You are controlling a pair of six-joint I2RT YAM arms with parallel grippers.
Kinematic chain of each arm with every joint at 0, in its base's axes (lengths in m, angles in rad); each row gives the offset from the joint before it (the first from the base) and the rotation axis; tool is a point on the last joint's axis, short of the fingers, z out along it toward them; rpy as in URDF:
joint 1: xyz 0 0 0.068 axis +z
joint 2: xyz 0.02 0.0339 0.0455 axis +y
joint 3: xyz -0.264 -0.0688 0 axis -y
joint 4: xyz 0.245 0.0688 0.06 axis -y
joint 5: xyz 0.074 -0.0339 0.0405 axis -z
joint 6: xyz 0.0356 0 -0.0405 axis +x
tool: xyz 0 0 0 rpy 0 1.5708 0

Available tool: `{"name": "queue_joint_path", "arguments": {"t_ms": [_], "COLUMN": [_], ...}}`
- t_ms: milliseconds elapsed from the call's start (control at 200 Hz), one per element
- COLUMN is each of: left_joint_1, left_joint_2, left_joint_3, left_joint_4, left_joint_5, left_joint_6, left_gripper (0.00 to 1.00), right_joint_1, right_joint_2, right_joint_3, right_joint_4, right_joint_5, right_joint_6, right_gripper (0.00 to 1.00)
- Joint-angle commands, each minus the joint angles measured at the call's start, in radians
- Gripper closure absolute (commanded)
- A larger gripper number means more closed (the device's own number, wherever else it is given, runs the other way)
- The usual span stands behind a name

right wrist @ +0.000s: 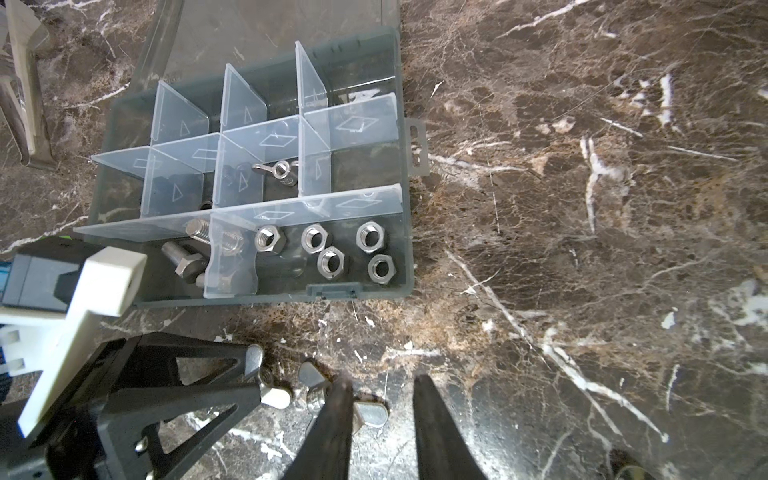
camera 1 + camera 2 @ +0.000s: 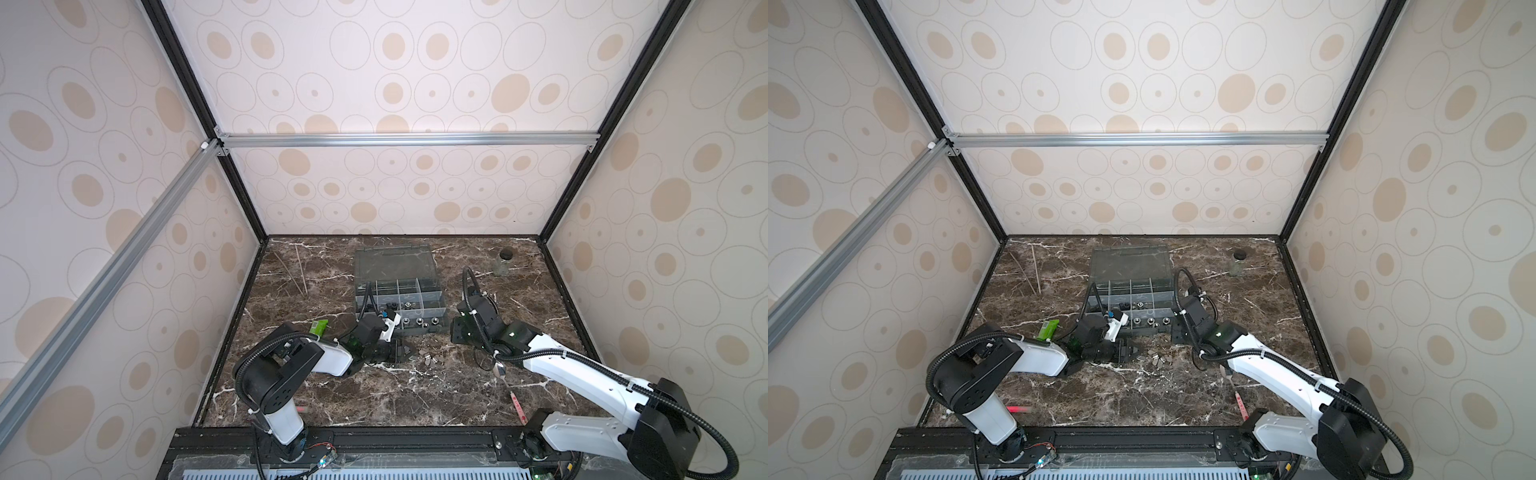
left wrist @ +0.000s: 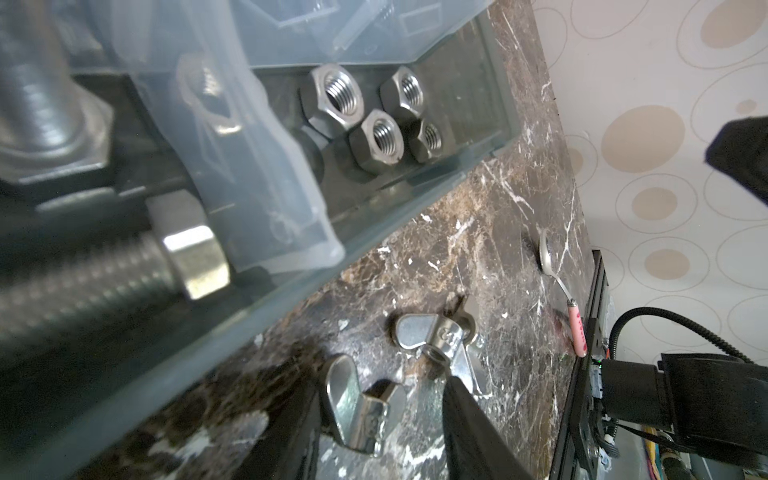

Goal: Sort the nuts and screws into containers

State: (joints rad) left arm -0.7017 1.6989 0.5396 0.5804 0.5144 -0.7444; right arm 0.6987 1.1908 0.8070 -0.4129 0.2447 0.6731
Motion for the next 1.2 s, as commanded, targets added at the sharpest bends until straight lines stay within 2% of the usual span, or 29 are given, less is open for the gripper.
{"name": "queue_joint_path", "arguments": {"t_ms": [0, 565, 1195], "left_joint_1": [-0.009, -0.010, -0.009], "left_joint_2": [0.022, 0.045, 0.052], "left_joint_3": [0.016, 0.017, 0.014], "left_joint_4": [-0.014, 0.032, 0.076], "left_joint_5": [-0.006, 0.011, 0.036], "left_joint_6": [-0.006, 0.000, 0.001], "left_gripper": [0.56, 0.78, 0.92], "right_joint_1": [-0.006, -0.006, -0.006], "right_joint_2": [-0.020, -0.051, -0.057], "right_joint_3": [-0.015, -0.029, -0.031], "right_joint_4": [-0.023, -0.037, -0.044], "right_joint_5": [0.018, 0.024, 0.021], "right_joint_6": [0.022, 0.037, 0.046], "right_gripper": [0.71, 0.71, 0.71]}}
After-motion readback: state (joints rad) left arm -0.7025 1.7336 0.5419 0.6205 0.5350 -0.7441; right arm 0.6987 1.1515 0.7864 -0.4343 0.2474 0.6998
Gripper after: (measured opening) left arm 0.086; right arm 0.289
